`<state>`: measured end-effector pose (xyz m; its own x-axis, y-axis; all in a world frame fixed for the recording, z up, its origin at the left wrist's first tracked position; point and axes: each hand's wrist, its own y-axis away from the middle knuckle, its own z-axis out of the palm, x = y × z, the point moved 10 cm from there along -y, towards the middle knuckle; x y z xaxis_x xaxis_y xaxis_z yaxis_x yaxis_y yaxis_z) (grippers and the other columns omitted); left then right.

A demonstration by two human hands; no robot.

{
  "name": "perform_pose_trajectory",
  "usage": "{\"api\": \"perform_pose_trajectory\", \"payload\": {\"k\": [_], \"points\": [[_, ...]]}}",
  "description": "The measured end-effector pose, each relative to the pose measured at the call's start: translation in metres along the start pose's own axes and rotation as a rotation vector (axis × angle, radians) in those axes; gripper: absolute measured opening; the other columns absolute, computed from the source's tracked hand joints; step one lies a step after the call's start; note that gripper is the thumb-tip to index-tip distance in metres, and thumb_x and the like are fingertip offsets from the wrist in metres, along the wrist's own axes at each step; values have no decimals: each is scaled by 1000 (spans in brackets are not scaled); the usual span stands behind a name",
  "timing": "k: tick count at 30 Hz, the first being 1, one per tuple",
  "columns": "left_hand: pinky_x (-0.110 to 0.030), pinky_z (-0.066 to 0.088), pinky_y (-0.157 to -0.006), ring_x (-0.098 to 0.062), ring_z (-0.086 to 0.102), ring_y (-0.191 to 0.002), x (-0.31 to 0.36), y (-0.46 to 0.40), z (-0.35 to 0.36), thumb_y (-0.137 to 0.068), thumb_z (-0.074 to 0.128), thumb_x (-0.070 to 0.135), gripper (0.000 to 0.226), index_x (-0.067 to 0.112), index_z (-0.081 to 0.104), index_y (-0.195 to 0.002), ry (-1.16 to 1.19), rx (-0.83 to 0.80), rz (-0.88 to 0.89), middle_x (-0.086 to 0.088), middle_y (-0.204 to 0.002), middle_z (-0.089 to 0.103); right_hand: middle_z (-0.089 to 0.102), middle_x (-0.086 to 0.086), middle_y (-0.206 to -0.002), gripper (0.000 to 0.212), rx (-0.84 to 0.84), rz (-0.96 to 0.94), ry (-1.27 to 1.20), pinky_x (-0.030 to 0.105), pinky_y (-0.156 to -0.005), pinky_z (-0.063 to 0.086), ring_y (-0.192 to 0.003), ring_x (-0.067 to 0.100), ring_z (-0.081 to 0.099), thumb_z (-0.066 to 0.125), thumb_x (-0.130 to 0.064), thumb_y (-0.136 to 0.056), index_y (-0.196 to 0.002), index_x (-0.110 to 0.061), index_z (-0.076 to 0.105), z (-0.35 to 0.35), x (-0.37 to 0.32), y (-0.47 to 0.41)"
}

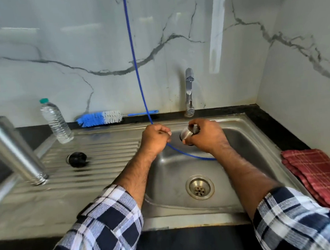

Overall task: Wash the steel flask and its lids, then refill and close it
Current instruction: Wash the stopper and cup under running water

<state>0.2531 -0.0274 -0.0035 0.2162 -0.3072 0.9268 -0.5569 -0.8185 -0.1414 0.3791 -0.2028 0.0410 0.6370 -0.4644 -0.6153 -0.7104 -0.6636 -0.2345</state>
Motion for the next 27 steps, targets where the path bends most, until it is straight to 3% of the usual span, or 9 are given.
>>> {"api": "perform_pose_trajectory", "payload": {"k": [3, 7, 11, 14, 17, 19, 22, 24, 27], "points": [[-21, 53, -57, -15, 71, -64, 25, 17, -26, -88, 76, 1, 23, 21, 75, -77, -47, 11, 81, -2, -76, 77, 76, 1, -112, 58, -1, -46, 35, 32, -85, 57, -101, 20, 69, 95, -38, -69, -121, -30, 72, -9, -22, 8], [-33, 65, -78, -11, 75, -67, 90, 27, -75, -85, 78, 5, 24, 25, 75, -72, -118, 150, 298, 7, -72, 77, 78, 7, -108, 48, 141, -180, 13, 32, -81, 57, -98, 28, 73, 91, -36, -73, -117, -26, 75, -56, -76, 11], [-32, 64, -75, -9, 75, -70, 137, 41, -117, -86, 78, 13, 23, 32, 72, -73, -75, 315, 427, 11, -75, 78, 76, 0, -105, 53, 311, -253, -147, 29, -78, 53, -92, 21, 69, 91, -40, -70, -117, -27, 73, -99, -111, 22], [-25, 59, -74, -7, 73, -72, 112, 60, -113, -85, 72, 9, 21, 28, 73, -75, -138, 356, 416, 11, -74, 76, 72, -3, -100, 47, 380, -277, -209, 27, -73, 48, -85, 17, 65, 89, -42, -71, -111, -25, 71, -79, -102, 44], [-31, 62, -84, -8, 73, -79, 41, 73, -63, -85, 72, 1, 23, 21, 79, -77, -456, 2, 222, 10, -80, 77, 74, 0, -94, 31, -6, -98, 47, 24, -71, 45, -84, 19, 67, 90, -36, -77, -101, -25, 72, 2, -59, 53], [-33, 63, -89, -3, 70, -79, 22, 77, -64, -85, 79, 1, 22, 22, 79, -79, -449, -36, 176, 12, -82, 75, 73, -2, -97, 39, -142, -44, 101, 24, -74, 47, -90, 19, 68, 93, -33, -74, -106, -29, 73, 24, -39, 58], [-28, 61, -88, 2, 67, -79, 44, 68, -92, -86, 85, 9, 16, 22, 77, -86, -333, 41, 199, 15, -82, 73, 72, -1, -93, 36, -80, -113, 102, 25, -69, 49, -88, 22, 67, 92, -34, -72, -101, -28, 72, 4, -62, 46], [-20, 58, -83, 2, 68, -79, 76, 62, -112, -87, 84, 11, 12, 21, 77, -88, -244, 110, 279, 14, -83, 74, 74, 2, -97, 41, 27, -194, 89, 29, -75, 56, -88, 24, 69, 92, -34, -72, -108, -27, 74, -23, -89, 34], [-15, 56, -72, -1, 71, -75, 107, 71, -148, -90, 76, 9, 14, 22, 75, -85, -139, 407, 451, 13, -80, 75, 69, -3, -97, 49, 247, -230, -140, 29, -79, 54, -87, 18, 65, 92, -34, -73, -116, -24, 71, -58, -117, 35]]}}
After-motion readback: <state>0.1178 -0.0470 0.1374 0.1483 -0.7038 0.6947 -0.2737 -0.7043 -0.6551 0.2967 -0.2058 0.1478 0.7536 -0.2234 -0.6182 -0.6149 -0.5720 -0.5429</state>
